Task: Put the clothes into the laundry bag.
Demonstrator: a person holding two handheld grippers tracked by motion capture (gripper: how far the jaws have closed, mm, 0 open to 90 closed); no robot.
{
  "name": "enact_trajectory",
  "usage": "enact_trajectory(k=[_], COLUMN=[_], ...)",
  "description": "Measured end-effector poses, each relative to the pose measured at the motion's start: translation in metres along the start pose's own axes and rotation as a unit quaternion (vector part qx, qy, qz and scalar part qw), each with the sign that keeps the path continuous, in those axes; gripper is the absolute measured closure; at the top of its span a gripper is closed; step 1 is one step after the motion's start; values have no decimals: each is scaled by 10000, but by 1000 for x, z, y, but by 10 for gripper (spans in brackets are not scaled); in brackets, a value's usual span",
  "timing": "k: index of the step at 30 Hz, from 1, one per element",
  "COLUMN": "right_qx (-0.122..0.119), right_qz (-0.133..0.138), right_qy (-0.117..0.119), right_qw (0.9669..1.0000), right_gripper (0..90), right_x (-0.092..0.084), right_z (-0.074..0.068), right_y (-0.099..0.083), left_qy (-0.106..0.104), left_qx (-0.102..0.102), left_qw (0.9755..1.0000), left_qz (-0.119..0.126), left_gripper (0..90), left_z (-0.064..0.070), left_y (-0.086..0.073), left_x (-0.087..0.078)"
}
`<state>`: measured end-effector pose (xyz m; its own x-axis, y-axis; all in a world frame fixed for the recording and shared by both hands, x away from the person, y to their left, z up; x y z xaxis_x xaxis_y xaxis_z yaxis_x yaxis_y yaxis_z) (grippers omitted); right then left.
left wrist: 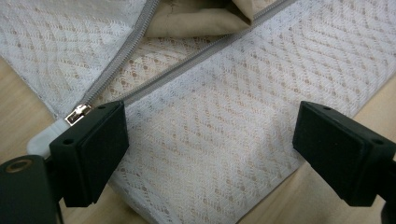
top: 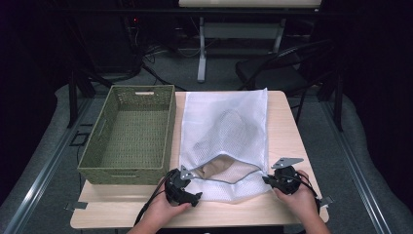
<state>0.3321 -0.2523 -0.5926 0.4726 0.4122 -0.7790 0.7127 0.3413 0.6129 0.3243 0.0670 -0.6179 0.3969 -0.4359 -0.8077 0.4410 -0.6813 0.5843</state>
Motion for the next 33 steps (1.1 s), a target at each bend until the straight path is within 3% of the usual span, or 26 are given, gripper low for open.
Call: enact_trajectory(k=[3, 6, 17, 25, 33], right_qx=[0, 32, -74, -142, -145], right_qz=[7, 35, 14, 6, -16], right_qy=[17, 27, 84, 105, 114], right_qw=[10000, 10000, 9999, 9998, 9998], right_gripper=[864, 864, 862, 864, 865], right_x=[0, 1, 5, 7, 7], right_z=[0, -2, -8, -13, -13], right_y=[0, 0, 2, 3, 4], left_qy=[32, 85, 221, 199, 177], left_qx=[-52, -88, -186, 104, 189], left_qw=[10000, 9997, 9986, 9990, 9992], left_qz=[58, 216, 444, 384, 315], left_gripper=[133, 210, 486, 764, 843], left_z=[-2, -8, -16, -9, -7], left_y=[0, 0, 2, 7, 10], left_x=[0, -1, 0, 0, 1])
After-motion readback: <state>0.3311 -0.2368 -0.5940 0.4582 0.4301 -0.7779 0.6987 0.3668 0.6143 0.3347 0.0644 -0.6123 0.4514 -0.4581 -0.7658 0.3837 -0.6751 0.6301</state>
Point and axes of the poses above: each handheld gripper's, and its own axes: x roughly forward along the jaws, y roughly out of its top, z roughly to its right, the point moved 5 cm from there along x, roughly forward along the jaws, and after that the axes turned 9 degrees about x, right-handed, at the moved point
